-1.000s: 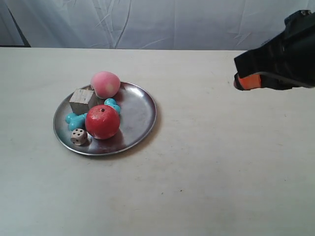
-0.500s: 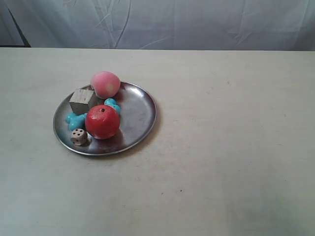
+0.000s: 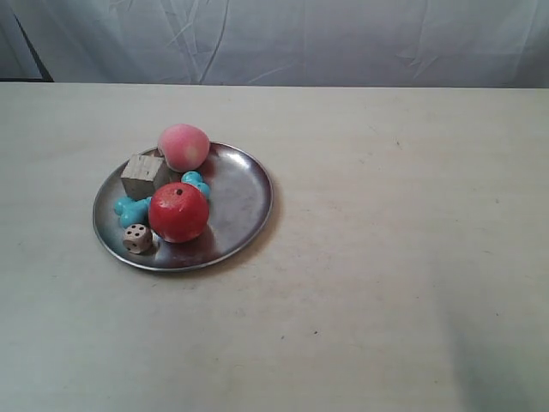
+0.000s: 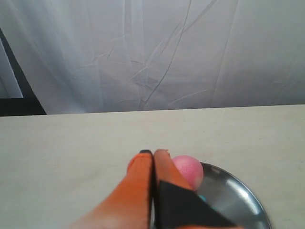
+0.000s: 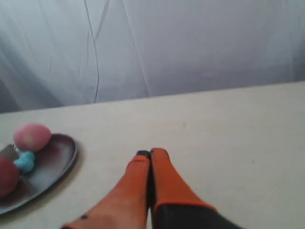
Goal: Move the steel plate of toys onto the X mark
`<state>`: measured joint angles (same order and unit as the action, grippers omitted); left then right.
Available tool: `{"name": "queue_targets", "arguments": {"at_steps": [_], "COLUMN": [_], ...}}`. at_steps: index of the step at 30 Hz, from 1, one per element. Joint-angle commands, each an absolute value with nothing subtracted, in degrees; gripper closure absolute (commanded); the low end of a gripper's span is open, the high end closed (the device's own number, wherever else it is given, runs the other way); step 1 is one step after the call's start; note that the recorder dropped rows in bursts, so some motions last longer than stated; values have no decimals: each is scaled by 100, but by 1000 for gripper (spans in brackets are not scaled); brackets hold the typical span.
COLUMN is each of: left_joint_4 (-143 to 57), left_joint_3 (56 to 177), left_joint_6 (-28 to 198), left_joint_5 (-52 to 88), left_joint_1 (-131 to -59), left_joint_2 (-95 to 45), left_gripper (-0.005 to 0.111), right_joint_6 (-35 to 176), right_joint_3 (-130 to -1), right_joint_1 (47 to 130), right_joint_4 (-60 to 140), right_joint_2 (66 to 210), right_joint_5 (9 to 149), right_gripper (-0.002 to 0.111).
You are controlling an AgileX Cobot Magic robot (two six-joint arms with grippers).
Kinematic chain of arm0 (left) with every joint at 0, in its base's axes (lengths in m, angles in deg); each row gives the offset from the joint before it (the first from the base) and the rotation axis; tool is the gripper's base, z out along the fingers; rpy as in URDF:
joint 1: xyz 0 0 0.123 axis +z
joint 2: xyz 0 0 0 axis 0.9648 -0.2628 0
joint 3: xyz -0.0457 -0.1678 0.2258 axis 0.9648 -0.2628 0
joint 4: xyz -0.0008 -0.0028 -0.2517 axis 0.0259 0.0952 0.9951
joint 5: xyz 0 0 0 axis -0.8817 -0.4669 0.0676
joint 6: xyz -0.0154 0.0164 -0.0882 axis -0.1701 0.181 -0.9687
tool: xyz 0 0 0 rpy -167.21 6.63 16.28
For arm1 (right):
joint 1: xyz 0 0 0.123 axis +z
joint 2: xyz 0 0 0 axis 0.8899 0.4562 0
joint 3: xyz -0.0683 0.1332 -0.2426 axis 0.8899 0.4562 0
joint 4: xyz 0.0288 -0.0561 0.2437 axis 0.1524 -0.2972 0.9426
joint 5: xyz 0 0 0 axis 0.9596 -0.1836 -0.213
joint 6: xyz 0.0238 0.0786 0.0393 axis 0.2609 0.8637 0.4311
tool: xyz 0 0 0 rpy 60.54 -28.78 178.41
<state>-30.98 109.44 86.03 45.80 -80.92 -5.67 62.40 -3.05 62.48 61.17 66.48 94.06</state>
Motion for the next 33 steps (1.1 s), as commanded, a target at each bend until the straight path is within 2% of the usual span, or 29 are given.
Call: {"name": "queue_targets", "arguments": {"at_steps": [1,5,25,33], "left_joint_4": [-3013,-3013,-3013,-3368], "left_joint_3": [10904,10904,10904,10662], "left_joint_6": [8594,8594,8594,8594], "left_joint_5": [4505,4505,4506,4398], "left_joint_1": [-8105,-8105,-8123,-8129], "left_joint_2": [-544,-544,-533,406], "left_gripper": [107,107,107,107], "right_joint_6": [6225,6225,6225,6225], "right_joint_3": [-191,-191,-191,-191], "right_joint_1": [6231,6231,6231,6231], "right_joint_4": [6226,6226,6226,6226], "right_joint_2": [6611,6611,6611,6611], "right_joint_5": [10296,10719,10716,10716], "right_gripper": [108,108,108,108]}}
